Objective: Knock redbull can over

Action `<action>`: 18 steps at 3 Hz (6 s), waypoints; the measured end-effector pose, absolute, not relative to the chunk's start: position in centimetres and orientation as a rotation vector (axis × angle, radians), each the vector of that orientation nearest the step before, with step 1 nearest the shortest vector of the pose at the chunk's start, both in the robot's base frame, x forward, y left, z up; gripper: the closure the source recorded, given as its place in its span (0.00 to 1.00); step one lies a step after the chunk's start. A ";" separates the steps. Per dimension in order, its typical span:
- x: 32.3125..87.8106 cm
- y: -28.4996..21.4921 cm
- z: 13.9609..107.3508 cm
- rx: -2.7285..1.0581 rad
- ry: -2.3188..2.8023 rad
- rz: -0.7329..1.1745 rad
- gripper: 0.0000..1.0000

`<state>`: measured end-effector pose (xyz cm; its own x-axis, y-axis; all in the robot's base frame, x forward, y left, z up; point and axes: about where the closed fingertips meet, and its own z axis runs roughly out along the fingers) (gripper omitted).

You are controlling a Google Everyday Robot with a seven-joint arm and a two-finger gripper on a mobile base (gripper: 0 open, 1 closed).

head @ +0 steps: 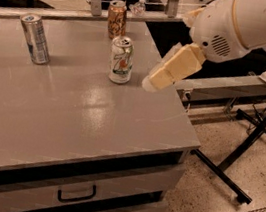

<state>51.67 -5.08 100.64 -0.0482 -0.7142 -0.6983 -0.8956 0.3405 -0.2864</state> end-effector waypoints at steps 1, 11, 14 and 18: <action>50.1 -1.9 98.4 -1.275 1.792 0.432 0.00; 57.3 14.8 93.1 -0.885 1.396 0.910 0.00; 62.0 20.1 90.6 -0.950 1.590 0.827 0.00; 68.6 26.7 89.5 -0.942 1.563 0.683 0.00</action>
Offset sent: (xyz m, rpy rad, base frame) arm 0.0033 0.1110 -0.0359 0.7760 -0.0917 -0.1587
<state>68.62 26.73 89.47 -0.0493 -0.2050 -0.9775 -0.8564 0.5123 -0.0643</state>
